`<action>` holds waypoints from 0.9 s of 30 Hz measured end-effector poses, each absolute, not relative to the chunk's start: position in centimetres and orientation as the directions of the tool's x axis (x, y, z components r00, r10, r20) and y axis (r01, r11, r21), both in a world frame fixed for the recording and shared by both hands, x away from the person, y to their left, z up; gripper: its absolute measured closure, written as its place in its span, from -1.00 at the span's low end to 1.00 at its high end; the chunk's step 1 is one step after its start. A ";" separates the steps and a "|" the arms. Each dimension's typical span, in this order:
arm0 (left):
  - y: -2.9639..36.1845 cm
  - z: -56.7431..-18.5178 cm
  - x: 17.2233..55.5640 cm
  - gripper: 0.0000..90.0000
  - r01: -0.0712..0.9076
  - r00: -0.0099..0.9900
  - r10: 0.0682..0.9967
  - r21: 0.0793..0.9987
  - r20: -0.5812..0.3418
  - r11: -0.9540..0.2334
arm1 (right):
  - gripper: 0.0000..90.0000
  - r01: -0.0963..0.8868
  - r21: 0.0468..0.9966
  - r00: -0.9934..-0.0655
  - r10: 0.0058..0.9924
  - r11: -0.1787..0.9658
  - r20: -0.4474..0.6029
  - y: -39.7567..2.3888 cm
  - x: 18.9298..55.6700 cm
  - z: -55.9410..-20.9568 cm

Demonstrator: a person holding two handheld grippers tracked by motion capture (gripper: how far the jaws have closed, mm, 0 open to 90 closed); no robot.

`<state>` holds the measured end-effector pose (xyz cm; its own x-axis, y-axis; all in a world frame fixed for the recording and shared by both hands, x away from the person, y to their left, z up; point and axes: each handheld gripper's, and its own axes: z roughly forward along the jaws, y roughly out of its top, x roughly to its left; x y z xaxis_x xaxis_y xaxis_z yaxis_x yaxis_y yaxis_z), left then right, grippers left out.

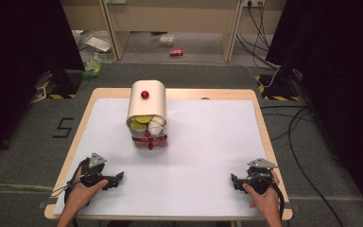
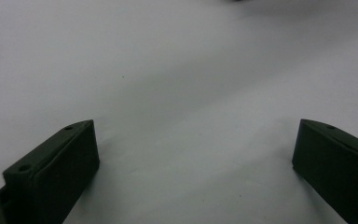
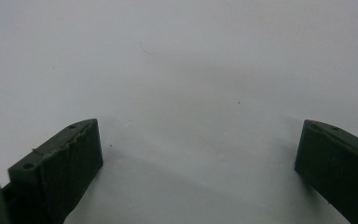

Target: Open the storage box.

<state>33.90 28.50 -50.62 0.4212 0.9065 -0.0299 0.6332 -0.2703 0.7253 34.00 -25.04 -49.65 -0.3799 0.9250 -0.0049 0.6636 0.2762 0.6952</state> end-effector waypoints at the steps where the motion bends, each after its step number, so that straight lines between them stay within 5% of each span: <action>1: 28.5 -50.6 33.9 -1.00 0.633 0.421 0.907 0.725 -0.030 -0.270 | -0.98 0.663 0.696 -0.379 0.925 0.275 -0.005 -25.0 34.0 -49.7; 15: 28.7 -50.5 33.9 -0.98 0.632 0.417 0.908 0.730 -0.039 -0.259 | -0.98 0.664 0.695 -0.381 0.925 0.278 -0.006 -25.0 34.0 -49.6; 20: 28.9 -50.4 33.7 -0.82 0.625 0.399 0.916 0.747 -0.054 -0.228 | -0.98 0.664 0.695 -0.380 0.925 0.277 -0.005 -25.0 34.0 -49.6; 22: 29.1 -50.3 33.6 -0.61 0.616 0.410 0.910 0.755 -0.063 -0.225 | -0.98 0.663 0.696 -0.380 0.925 0.276 -0.006 -25.0 34.0 -49.7; 27: 28.9 -49.5 33.3 -0.66 0.588 0.429 0.902 0.773 -0.049 -0.238 | -0.98 0.665 0.695 -0.376 0.926 0.273 -0.003 -25.0 34.0 -49.6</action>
<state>33.26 28.85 -49.51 0.4295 0.9018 -0.0487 0.5882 -0.2384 0.7728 33.97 -25.00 -49.65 -0.3765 0.9264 -0.0028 0.6655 0.2726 0.6949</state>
